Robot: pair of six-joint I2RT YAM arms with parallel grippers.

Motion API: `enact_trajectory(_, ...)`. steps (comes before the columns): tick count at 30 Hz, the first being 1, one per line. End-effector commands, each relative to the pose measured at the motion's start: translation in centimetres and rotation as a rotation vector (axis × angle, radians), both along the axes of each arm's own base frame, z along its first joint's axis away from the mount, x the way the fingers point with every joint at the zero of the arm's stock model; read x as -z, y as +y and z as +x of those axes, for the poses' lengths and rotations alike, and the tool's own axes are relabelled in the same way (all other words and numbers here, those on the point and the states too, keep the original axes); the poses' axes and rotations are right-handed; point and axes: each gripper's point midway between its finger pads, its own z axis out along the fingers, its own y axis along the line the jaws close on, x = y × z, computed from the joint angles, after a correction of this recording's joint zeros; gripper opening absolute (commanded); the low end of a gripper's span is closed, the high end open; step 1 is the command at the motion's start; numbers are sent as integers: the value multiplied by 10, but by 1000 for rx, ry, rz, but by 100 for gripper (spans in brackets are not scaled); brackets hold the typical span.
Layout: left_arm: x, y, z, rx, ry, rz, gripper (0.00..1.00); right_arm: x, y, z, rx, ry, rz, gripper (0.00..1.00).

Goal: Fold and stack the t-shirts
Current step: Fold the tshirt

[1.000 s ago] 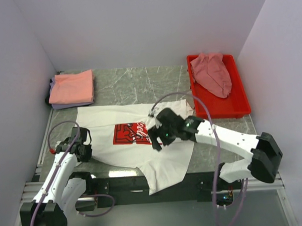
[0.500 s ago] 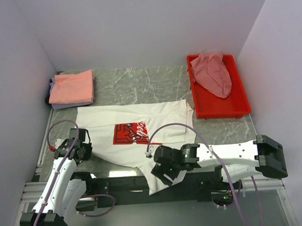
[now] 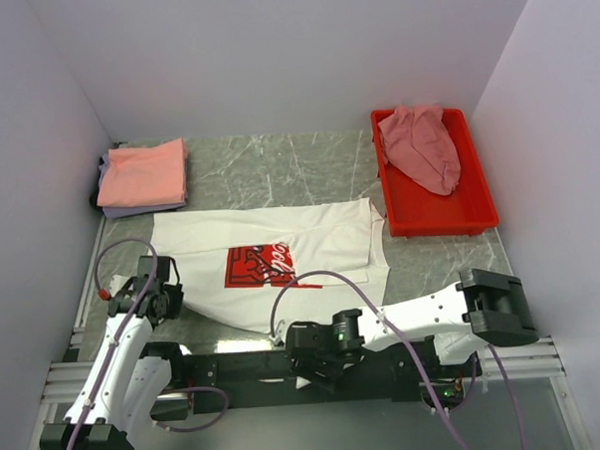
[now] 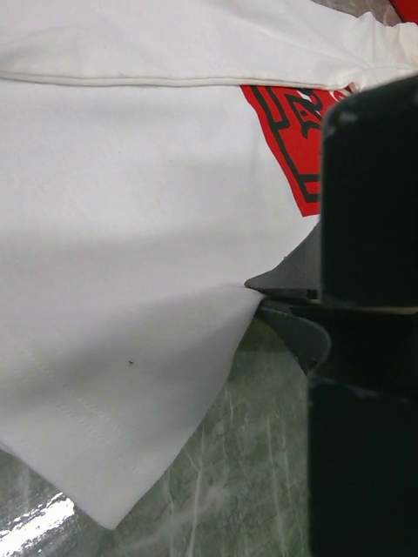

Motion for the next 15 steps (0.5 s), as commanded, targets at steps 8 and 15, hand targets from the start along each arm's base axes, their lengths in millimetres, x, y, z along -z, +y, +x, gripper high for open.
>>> enact_trajectory(8, -4, 1, 3, 0, -24, 9, 0, 2, 12, 4, 44, -26, 29, 41)
enact_trajectory(15, -4, -1, 3, 2, -33, -5, 0, -5, 0, 26, 163, -95, 30, 11)
